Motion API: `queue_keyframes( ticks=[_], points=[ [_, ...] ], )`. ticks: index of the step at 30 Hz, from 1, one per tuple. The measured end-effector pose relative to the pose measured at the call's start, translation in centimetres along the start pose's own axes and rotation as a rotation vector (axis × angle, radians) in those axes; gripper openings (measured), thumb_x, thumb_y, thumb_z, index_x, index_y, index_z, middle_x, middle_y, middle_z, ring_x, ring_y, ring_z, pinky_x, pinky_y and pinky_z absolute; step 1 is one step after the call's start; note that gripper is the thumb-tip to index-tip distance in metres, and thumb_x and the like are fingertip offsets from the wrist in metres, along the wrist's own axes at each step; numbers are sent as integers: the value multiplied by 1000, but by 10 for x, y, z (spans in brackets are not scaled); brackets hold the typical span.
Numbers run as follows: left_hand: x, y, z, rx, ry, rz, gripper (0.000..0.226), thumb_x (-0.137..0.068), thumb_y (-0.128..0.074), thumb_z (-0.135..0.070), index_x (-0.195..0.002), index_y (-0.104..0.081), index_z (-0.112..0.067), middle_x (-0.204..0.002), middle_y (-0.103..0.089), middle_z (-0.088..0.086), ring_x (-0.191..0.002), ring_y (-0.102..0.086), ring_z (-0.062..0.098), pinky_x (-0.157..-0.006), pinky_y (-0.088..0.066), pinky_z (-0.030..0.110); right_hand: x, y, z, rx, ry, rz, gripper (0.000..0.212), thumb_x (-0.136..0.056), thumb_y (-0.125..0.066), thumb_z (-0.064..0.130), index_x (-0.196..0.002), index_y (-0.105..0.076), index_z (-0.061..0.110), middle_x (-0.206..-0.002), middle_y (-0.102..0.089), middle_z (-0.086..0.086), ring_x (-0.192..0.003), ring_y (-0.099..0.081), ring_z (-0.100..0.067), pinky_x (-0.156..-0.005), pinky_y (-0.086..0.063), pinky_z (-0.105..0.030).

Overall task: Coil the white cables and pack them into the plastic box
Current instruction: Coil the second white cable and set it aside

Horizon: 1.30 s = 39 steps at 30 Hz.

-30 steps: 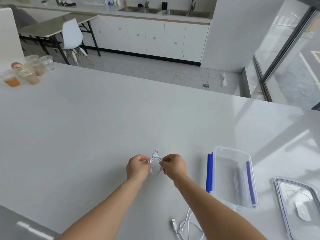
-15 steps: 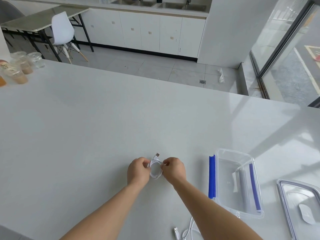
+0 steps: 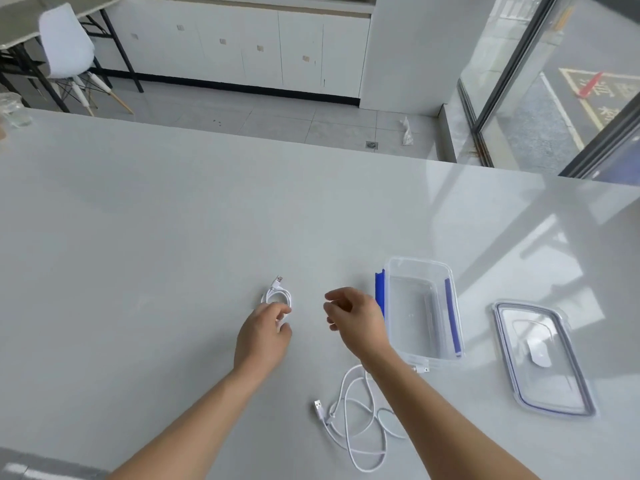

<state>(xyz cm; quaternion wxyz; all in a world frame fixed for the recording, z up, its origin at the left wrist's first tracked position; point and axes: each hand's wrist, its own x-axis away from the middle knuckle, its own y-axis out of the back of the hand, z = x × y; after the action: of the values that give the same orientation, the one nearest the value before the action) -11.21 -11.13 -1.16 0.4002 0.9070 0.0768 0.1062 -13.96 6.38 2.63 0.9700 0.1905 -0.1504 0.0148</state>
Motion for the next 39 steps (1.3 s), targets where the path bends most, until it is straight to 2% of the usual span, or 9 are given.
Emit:
queue_keyframes(
  ticks=[8,15,19,24,28,31,33,36,39],
  points=[
    [70,-41,-26,2,-19,187,21,-88,-63,-20,-108,-69,-23,-96,-65,-7,-84,-62,12,-80,-48,26,74,83,-49,-43,9,-128,15,-86,-65,8,-89,-74,19,-72,-74,0,-59,-68,-12,-62,-60,-33],
    [99,-61,-28,-190,22,263,33,-84,-70,-47,-106,-68,-23,-96,-59,-6,-84,-59,15,-74,-44,25,121,95,-103,339,68,-123,6,-85,-71,27,-79,-72,26,-75,-68,9,-69,-63,-10,-68,-53,-29],
    [102,-62,-34,-142,40,227,10,-83,-72,-33,-82,-70,-23,-86,-66,-1,-80,-65,20,-75,-53,32,133,94,-114,562,120,-99,27,-82,-68,55,-97,-71,33,-92,-64,14,-89,-60,-7,-75,-51,-28],
    [109,-48,-55,167,116,181,18,-85,-71,-20,-67,-68,-20,-64,-70,-3,-60,-63,12,-65,-48,30,140,92,-122,510,203,-161,18,-84,-72,42,-97,-72,30,-88,-64,16,-87,-59,-11,-78,-50,-29],
    [112,-14,-73,240,-74,111,15,-87,-71,-17,-73,-70,-22,-66,-68,-6,-62,-60,6,-65,-47,23,141,96,-113,388,283,-262,31,-84,-74,28,-114,-67,31,-104,-62,17,-91,-59,-11,-76,-52,-29],
    [116,6,-92,186,-322,70,9,-86,-73,-11,-82,-74,-19,-80,-69,-9,-82,-63,9,-70,-46,13,134,100,-87,429,491,-309,49,-92,-67,34,-138,-56,23,-133,-56,9,-113,-51,-13,-93,-45,-25],
    [117,12,-105,183,-424,40,8,-85,-75,-10,-84,-76,-18,-81,-68,-9,-82,-64,10,-73,-48,16,129,101,-63,426,584,-196,35,-98,-56,37,-127,-65,20,-119,-66,6,-104,-54,-6,-91,-46,-28],
    [116,16,-111,261,-388,-22,10,-85,-75,-10,-89,-77,-19,-88,-71,-11,-86,-67,9,-78,-52,20,128,108,-34,171,365,56,25,-102,-56,30,-90,-70,13,-69,-65,5,-67,-59,-8,-69,-48,-37],
    [126,20,-109,340,-294,-182,18,-86,-74,-13,-99,-73,-25,-100,-69,-18,-96,-66,6,-85,-51,21,130,116,-20,-26,328,23,22,-100,-59,27,-88,-70,14,-60,-59,3,-64,-65,-20,-73,-54,-41]
  ],
)
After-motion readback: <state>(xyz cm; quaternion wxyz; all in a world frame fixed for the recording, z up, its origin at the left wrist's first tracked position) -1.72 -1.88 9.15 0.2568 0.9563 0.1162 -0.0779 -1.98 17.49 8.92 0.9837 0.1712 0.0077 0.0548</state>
